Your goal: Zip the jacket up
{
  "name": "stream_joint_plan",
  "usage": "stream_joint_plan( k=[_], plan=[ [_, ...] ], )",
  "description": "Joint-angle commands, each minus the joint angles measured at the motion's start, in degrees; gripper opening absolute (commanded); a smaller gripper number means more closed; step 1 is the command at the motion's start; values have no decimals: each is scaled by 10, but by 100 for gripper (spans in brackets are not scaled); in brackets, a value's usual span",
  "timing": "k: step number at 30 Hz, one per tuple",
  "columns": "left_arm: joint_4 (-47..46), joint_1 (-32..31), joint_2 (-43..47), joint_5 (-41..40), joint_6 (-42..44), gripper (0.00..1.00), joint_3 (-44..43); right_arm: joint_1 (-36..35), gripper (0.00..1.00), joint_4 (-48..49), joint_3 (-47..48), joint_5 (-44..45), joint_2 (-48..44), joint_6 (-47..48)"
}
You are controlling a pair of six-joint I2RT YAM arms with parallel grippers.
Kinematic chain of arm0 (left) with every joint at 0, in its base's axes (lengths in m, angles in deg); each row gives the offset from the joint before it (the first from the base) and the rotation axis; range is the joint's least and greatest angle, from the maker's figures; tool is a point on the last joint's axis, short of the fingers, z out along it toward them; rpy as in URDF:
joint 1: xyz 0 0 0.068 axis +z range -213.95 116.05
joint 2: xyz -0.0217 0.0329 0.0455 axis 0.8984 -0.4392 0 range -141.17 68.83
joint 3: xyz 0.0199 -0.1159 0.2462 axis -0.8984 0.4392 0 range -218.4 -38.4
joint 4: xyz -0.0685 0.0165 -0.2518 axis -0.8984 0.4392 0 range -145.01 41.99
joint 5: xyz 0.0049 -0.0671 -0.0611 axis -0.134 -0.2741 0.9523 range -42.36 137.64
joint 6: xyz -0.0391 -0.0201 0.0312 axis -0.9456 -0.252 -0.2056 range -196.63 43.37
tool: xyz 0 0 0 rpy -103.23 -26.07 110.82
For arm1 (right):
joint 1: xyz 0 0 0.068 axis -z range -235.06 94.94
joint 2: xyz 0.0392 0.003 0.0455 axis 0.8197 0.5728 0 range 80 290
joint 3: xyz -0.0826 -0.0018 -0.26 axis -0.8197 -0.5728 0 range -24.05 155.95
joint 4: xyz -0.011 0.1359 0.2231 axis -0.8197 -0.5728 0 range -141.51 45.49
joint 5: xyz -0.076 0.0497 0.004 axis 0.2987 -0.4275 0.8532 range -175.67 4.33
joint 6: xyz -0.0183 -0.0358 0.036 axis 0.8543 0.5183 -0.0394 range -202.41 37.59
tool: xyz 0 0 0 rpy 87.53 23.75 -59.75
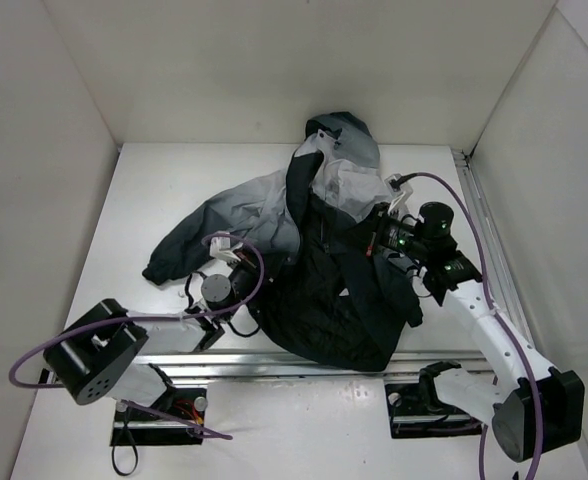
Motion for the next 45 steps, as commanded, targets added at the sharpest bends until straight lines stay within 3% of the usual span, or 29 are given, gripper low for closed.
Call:
stream_joint_plan(
  k=[1, 5, 10, 19, 29, 45],
  plan=[
    [-229, 21, -30, 85, 57, 0, -40, 4, 0, 90, 44, -65, 4, -43],
    [-223, 35, -33, 135, 103, 0, -88, 3, 0, 78, 51, -75, 10, -55],
    [-140, 35, 8, 148, 208, 0, -136, 3, 0, 46, 55, -81, 14, -75],
    [-164, 35, 6, 178, 289, 0, -164, 6, 0, 70, 39, -88, 21, -135],
    [-139, -16, 37, 111, 394, 0, -172, 6, 0, 101, 3, -46, 10, -202],
    [-138, -84, 46, 2, 474, 0, -186, -6, 0, 131, -45, 36, -34, -242]
  ],
)
